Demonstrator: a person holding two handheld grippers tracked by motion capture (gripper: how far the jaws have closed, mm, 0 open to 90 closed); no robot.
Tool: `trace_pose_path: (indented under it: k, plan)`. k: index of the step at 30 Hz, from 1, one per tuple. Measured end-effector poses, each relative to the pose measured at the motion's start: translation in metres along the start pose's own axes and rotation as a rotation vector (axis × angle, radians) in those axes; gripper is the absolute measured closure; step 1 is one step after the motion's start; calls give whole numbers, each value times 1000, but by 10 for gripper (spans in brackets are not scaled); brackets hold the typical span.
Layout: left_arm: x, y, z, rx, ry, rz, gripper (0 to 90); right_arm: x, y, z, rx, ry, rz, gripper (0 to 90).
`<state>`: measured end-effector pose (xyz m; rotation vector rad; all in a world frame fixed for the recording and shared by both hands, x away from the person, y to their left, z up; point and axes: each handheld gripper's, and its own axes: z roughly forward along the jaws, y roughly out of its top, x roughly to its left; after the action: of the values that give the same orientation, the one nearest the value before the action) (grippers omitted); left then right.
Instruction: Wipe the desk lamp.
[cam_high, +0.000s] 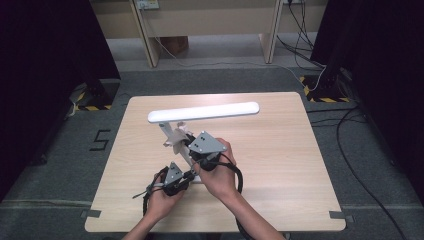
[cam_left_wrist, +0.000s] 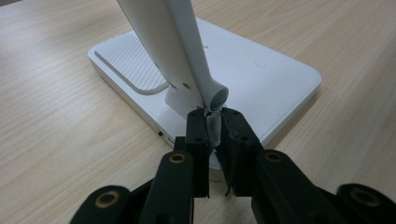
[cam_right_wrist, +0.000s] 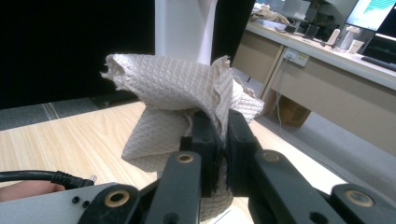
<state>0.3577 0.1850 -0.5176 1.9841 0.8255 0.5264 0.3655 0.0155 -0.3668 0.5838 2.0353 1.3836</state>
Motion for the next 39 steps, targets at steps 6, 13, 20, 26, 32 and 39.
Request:
trace_pose_path:
  k: [6,13,20,26,32,39]
  plan:
    - [-1,0,0,-1,3,2,808,1,-3,0,10,-2,3,849]
    - [-1,0,0,1,4,5,808,1,-7,1,20,-3,2,849]
    - [-1,0,0,-1,5,6,809,0,-13,2,31,-4,-4,849]
    - [-2,0,0,-1,9,14,809,1,-18,3,48,-3,9,849]
    - [-2,0,0,-4,11,10,809,0,-23,5,61,-2,5,849]
    - [-3,0,0,-3,10,11,808,-1,-29,6,75,-1,2,849]
